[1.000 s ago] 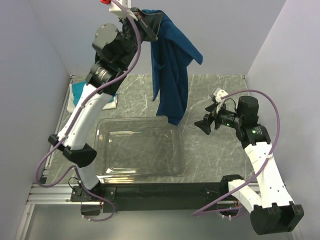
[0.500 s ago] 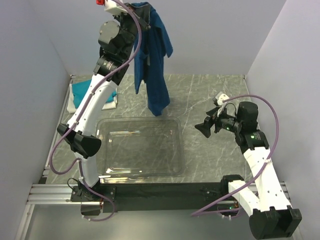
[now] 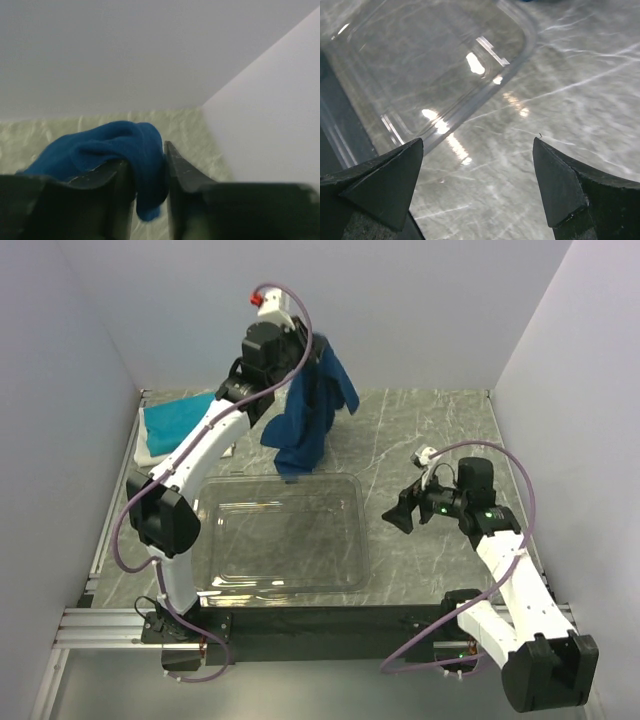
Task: Fold and stack the t-shirts
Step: Move the tshirt to the center of the board, then flatten the tshirt out
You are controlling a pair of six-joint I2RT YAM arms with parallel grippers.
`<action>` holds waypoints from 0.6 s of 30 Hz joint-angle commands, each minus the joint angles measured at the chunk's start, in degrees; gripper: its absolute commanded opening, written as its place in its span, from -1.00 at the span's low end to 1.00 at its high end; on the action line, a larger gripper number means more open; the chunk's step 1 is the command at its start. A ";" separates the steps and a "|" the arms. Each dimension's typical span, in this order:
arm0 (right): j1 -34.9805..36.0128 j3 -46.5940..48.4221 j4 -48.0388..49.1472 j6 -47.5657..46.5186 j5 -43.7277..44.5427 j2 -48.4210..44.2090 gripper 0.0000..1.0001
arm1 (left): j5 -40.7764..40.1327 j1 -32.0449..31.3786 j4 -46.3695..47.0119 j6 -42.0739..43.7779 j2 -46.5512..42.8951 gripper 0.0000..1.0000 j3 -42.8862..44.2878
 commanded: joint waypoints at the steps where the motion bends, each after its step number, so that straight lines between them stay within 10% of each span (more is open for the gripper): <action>1: 3.65 -1.14 1.37 1.01 0.13 1.35 0.91 | 3.23 -0.39 -0.24 -1.50 -6.24 -0.32 -5.88; 3: 5.49 -1.49 1.81 1.71 3.72 3.55 0.90 | -1.47 -0.47 -1.82 -0.71 -9.13 0.41 -10.45; 6: 9.36 -0.18 3.92 4.08 11.63 7.94 0.88 | -7.12 -0.21 -3.06 2.10 -15.71 0.84 -17.83; 18: 21.32 7.47 7.60 21.74 25.27 23.68 0.89 | -20.23 0.14 -11.22 5.28 -51.23 0.96 -48.24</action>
